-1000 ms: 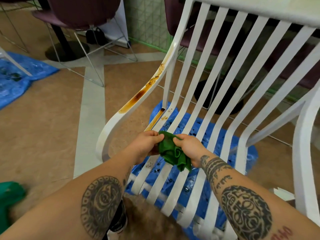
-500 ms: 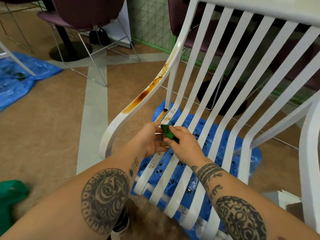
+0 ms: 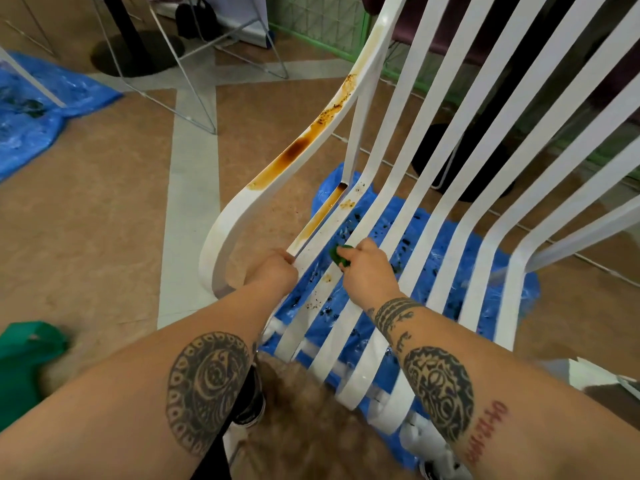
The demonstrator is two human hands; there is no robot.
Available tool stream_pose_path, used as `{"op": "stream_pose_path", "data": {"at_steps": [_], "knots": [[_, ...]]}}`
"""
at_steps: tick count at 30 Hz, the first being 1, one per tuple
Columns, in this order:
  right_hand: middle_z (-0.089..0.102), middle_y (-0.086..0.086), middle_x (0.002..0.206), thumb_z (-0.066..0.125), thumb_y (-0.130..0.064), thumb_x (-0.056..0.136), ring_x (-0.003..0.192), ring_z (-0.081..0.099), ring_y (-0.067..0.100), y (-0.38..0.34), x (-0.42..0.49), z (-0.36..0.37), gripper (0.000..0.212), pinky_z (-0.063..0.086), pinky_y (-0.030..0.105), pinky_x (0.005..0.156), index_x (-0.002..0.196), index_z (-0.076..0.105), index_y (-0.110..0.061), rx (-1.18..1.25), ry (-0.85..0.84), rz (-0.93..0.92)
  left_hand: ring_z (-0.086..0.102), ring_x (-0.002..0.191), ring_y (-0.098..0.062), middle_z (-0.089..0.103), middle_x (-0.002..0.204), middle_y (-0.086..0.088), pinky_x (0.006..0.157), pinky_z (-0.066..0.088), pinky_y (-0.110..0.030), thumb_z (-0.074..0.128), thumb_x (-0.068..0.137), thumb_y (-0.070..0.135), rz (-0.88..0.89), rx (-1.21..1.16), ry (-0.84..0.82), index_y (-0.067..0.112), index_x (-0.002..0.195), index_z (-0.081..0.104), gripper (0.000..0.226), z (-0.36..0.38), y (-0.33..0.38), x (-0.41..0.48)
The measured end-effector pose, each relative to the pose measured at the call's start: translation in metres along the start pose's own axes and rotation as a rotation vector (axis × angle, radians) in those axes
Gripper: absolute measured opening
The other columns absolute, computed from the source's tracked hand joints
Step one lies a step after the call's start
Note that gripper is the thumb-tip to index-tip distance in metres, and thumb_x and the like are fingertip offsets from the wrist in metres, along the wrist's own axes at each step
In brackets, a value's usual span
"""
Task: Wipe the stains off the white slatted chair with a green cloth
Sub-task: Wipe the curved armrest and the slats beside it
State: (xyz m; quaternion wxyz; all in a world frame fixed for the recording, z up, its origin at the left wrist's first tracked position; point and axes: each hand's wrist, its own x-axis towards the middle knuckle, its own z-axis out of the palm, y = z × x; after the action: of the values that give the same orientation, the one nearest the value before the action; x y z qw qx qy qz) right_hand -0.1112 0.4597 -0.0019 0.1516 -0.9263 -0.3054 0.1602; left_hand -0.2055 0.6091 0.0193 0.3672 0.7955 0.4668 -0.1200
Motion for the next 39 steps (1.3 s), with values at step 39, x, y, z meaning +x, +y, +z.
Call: {"op": "stream_pose_path", "data": {"at_steps": [39], "knots": [[0.047, 0.008, 0.103, 0.053, 0.000, 0.088, 0.091, 0.046, 0.030, -0.045, -0.089, 0.020, 0.048, 0.031, 0.038, 0.070, 0.134, 0.061, -0.015, -0.039, -0.024, -0.233, 0.053, 0.082, -0.018, 0.055, 0.103, 0.002, 0.074, 0.049, -0.030, 0.058, 0.096, 0.011, 0.048, 0.146, 0.059, 0.028, 0.127, 0.068, 0.036, -0.004, 0.004, -0.003]]}}
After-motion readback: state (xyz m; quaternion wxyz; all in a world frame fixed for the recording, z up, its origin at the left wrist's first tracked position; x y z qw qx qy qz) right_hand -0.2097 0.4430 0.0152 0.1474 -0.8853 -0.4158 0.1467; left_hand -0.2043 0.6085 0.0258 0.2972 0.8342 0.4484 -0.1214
